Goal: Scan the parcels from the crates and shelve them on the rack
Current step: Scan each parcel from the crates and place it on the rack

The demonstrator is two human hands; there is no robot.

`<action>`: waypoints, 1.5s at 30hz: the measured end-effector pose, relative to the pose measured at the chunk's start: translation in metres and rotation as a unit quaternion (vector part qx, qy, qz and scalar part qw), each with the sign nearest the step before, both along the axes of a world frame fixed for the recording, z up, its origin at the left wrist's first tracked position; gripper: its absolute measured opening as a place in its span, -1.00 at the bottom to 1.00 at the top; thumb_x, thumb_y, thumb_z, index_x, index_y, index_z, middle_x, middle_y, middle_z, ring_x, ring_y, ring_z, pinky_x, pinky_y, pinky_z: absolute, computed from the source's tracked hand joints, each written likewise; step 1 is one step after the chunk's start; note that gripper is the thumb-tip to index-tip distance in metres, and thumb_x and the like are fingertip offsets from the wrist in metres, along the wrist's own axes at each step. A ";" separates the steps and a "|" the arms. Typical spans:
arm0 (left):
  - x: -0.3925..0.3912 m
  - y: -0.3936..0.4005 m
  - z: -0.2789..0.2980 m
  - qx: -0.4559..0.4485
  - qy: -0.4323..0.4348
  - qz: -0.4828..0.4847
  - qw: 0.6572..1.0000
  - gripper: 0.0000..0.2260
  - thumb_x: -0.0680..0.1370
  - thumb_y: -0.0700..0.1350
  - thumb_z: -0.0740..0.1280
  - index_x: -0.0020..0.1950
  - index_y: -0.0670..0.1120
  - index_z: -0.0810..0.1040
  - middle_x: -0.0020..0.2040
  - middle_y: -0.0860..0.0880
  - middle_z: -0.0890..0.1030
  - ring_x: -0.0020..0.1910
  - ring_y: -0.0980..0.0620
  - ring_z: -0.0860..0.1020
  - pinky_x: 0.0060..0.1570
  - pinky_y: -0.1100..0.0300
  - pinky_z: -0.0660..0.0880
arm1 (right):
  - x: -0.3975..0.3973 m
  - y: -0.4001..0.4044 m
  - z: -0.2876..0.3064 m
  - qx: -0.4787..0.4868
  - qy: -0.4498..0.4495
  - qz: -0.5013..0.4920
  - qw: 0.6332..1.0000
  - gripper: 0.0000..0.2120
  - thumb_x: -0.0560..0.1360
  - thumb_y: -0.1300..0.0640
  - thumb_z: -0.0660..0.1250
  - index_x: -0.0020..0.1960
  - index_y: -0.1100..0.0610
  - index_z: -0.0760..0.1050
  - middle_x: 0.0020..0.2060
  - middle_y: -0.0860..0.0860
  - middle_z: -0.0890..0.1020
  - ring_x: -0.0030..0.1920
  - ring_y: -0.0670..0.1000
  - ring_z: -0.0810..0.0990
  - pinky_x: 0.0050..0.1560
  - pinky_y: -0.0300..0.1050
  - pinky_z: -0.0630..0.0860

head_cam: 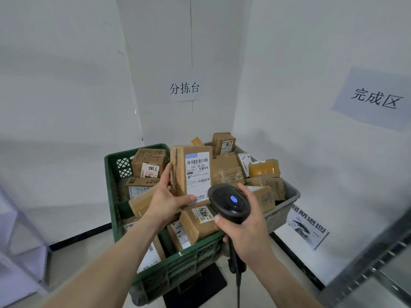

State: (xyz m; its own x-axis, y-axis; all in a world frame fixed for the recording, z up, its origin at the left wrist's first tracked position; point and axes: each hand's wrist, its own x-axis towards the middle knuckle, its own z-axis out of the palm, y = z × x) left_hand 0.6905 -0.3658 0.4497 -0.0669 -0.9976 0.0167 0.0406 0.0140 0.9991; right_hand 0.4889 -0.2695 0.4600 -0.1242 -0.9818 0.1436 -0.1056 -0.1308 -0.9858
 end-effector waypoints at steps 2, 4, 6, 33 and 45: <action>-0.008 0.007 0.004 -0.002 0.005 -0.001 1.000 0.10 0.33 -0.38 0.59 0.60 0.30 0.07 0.41 -0.08 0.48 0.26 -0.14 0.57 -0.05 -0.05 0.68 | -0.011 0.007 0.003 -0.017 -0.009 -0.002 1.000 -0.22 0.36 0.21 0.61 0.35 -0.35 0.34 0.14 -0.13 0.62 0.02 -0.09 0.70 -0.15 -0.16 0.66; -0.022 0.015 0.010 0.003 0.019 -0.002 1.000 0.07 0.34 -0.40 0.56 0.59 0.29 0.09 0.36 -0.07 0.50 0.22 -0.15 0.60 -0.10 -0.05 0.68 | -0.024 0.014 0.005 -0.029 -0.012 -0.011 0.999 -0.23 0.37 0.26 0.60 0.37 -0.27 0.34 0.10 -0.18 0.62 0.02 -0.14 0.69 -0.19 -0.26 0.63; -0.039 0.025 0.016 0.013 0.036 -0.005 0.999 0.02 0.37 -0.40 0.54 0.59 0.27 0.11 0.29 -0.09 0.54 0.13 -0.18 0.64 -0.15 0.00 0.66 | -0.039 0.022 0.009 -0.021 -0.011 -0.030 0.999 -0.21 0.27 0.07 0.63 0.34 -0.40 0.35 0.14 -0.20 0.63 0.12 0.06 0.69 0.06 0.16 0.68; -0.311 0.186 0.070 0.037 0.095 -0.260 0.960 -0.27 0.41 0.02 0.55 0.52 0.15 0.34 0.21 -0.12 0.68 0.22 -0.30 0.61 0.23 -0.43 0.45 | -0.264 0.216 0.069 -0.136 0.011 -0.307 0.942 -0.19 0.29 0.06 0.61 0.46 -0.17 0.35 0.17 -0.29 0.60 0.24 -0.05 0.61 0.24 0.21 0.60; -0.392 0.255 0.108 -0.023 0.051 -0.406 0.912 -0.47 0.53 0.03 0.45 0.47 0.21 0.39 0.18 -0.06 0.69 0.13 -0.17 0.66 0.15 -0.31 0.55 | -0.297 0.321 0.100 -0.153 0.023 -0.445 0.882 -0.20 0.29 0.02 0.57 0.44 -0.27 0.32 0.15 -0.44 0.54 0.28 0.05 0.59 0.20 0.33 0.59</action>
State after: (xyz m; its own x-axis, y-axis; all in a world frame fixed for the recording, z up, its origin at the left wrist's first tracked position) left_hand 0.2989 -0.1109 0.5579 -0.7792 -0.6179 0.1053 0.1487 -0.0191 0.9887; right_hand 0.1920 0.0511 0.5601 -0.8129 -0.4140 0.4096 -0.3395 -0.2346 -0.9109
